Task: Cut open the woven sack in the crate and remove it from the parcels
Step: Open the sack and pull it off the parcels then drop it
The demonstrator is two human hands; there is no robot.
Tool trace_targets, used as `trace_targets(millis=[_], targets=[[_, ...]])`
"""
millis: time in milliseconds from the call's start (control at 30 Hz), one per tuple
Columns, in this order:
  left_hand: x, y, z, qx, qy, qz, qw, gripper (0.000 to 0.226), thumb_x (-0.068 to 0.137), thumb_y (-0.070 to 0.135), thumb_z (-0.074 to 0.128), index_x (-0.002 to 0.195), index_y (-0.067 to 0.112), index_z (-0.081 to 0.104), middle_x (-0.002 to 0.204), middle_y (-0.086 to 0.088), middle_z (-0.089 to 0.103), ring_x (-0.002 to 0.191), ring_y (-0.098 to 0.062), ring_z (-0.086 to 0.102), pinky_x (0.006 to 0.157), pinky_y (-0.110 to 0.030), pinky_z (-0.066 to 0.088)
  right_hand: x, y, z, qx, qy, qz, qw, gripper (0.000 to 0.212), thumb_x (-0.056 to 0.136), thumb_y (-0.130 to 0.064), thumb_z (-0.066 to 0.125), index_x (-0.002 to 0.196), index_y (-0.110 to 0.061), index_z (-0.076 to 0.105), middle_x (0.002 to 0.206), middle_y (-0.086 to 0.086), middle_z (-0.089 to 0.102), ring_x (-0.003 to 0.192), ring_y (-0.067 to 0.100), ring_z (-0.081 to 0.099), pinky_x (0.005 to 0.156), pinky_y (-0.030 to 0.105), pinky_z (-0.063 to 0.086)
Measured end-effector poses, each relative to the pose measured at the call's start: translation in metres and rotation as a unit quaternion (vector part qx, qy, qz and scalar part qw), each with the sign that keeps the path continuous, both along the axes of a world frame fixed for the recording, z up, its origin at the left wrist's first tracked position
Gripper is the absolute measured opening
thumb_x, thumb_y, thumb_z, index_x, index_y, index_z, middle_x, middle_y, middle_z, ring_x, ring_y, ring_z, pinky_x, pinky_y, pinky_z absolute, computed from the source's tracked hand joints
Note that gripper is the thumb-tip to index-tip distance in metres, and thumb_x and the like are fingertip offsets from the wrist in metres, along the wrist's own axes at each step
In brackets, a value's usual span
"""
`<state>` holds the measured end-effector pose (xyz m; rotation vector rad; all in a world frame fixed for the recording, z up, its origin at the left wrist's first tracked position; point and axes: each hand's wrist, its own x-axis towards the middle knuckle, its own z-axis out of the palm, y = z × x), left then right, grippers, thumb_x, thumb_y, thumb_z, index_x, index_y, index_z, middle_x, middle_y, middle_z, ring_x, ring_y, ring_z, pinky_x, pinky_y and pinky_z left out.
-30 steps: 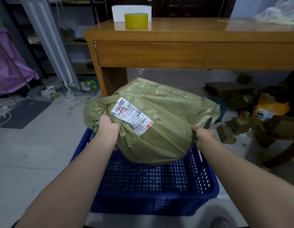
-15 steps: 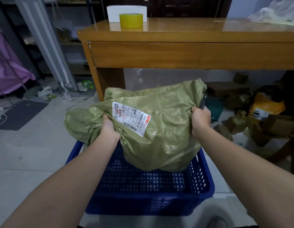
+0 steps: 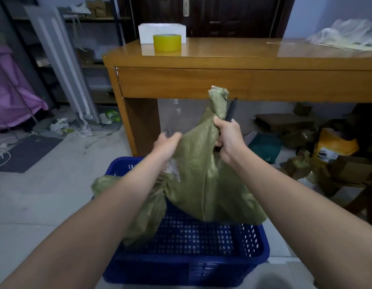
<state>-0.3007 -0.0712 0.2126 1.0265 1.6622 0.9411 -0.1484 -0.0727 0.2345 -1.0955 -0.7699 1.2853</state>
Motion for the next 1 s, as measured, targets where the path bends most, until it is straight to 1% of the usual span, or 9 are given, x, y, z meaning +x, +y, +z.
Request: trace_targets(millis=[133, 233, 333, 433, 567, 733, 833, 900, 1000], targets=[[0.023, 0.015, 0.040, 0.110, 0.142, -0.264, 0.948, 0.110, 0.077, 0.001, 0.066, 0.154, 0.041, -0.003, 0.137, 0.003, 0.032, 0.114, -0.038, 0.058, 0.088, -0.043, 0.053, -0.008, 0.000, 0.003, 0.022, -0.047, 0.078, 0.996, 0.012, 0.098, -0.010, 0.050, 0.091, -0.017, 0.057, 0.057, -0.001, 0.043, 0.034, 0.006, 0.031, 0.034, 0.019, 0.021], [0.027, 0.029, 0.046, 0.106, 0.235, -0.295, 0.920, 0.120, 0.067, 0.006, 0.070, 0.151, 0.044, -0.007, 0.126, -0.017, 0.057, 0.108, -0.039, 0.062, 0.089, -0.053, 0.053, -0.002, 0.000, 0.014, 0.037, -0.057, 0.100, 0.993, 0.015, 0.097, -0.008, 0.048, 0.091, -0.017, 0.058, 0.055, -0.003, 0.037, 0.034, 0.004, 0.026, 0.034, 0.019, 0.019], [0.032, 0.031, 0.047, 0.127, 0.242, -0.311, 0.910, 0.099, 0.072, -0.001, 0.067, 0.152, 0.031, 0.019, 0.111, -0.016, 0.066, 0.098, -0.034, 0.066, 0.086, -0.049, 0.055, 0.005, 0.002, 0.018, 0.033, -0.066, 0.117, 0.990, 0.017, 0.097, -0.007, 0.049, 0.084, -0.018, 0.053, 0.052, -0.005, 0.037, 0.033, 0.003, 0.024, 0.033, 0.017, 0.019], [0.039, 0.023, 0.034, 0.155, 0.302, -0.316, 0.886, 0.042, 0.080, 0.001, 0.061, 0.120, 0.013, 0.064, 0.107, -0.012, 0.070, 0.101, -0.031, 0.064, 0.085, -0.039, 0.054, 0.006, 0.001, 0.008, 0.012, -0.075, 0.123, 0.990, 0.022, 0.097, -0.007, 0.050, 0.078, -0.016, 0.046, 0.042, -0.009, 0.041, 0.033, 0.004, 0.024, 0.032, 0.018, 0.019], [0.037, 0.019, 0.015, 0.165, 0.330, -0.282, 0.886, 0.022, 0.084, 0.010, 0.061, 0.105, 0.011, 0.069, 0.108, -0.013, 0.071, 0.101, -0.031, 0.063, 0.077, -0.034, 0.047, 0.004, 0.000, -0.004, 0.019, -0.079, 0.136, 0.987, 0.025, 0.096, -0.006, 0.051, 0.073, -0.015, 0.045, 0.047, -0.005, 0.038, 0.034, 0.005, 0.025, 0.033, 0.019, 0.020], [0.026, 0.016, 0.009, 0.129, 0.173, -0.196, 0.956, 0.024, 0.092, 0.009, 0.050, 0.109, 0.016, 0.066, 0.107, -0.016, 0.071, 0.096, -0.038, 0.067, 0.080, -0.049, 0.058, 0.019, -0.002, 0.001, 0.037, -0.224, 0.079, 0.971, 0.013, 0.082, -0.017, 0.075, 0.087, -0.010, 0.065, 0.071, 0.002, 0.059, 0.058, 0.011, 0.056, 0.051, 0.023, 0.043], [0.014, 0.023, 0.017, 0.119, 0.065, -0.131, 0.982, 0.020, 0.096, 0.013, 0.044, 0.103, 0.023, 0.060, 0.107, -0.017, 0.070, 0.088, -0.035, 0.068, 0.079, -0.055, 0.058, 0.046, -0.006, -0.002, 0.019, -0.399, 0.053, 0.915, 0.060, 0.067, -0.032, 0.087, 0.119, -0.013, 0.064, 0.108, -0.001, 0.066, 0.097, 0.019, 0.063, 0.085, 0.033, 0.053], [0.012, 0.027, 0.026, 0.131, -0.019, -0.079, 0.988, 0.019, 0.099, 0.017, 0.044, 0.109, 0.024, 0.059, 0.108, -0.016, 0.069, 0.083, -0.031, 0.067, 0.083, -0.056, 0.057, 0.054, -0.015, -0.010, -0.024, -0.499, 0.089, 0.862, 0.070, 0.068, -0.040, 0.085, 0.129, -0.019, 0.057, 0.115, -0.003, 0.064, 0.105, 0.023, 0.063, 0.087, 0.035, 0.052], [0.019, 0.024, 0.037, 0.157, -0.061, -0.048, 0.985, 0.019, 0.101, 0.022, 0.044, 0.113, 0.025, 0.058, 0.107, -0.008, 0.069, 0.083, -0.028, 0.067, 0.077, -0.043, 0.060, 0.053, -0.015, -0.018, -0.036, -0.558, 0.052, 0.827, 0.023, 0.088, -0.031, 0.065, 0.106, -0.018, 0.063, 0.100, 0.002, 0.066, 0.102, 0.032, 0.063, 0.079, 0.037, 0.051]])
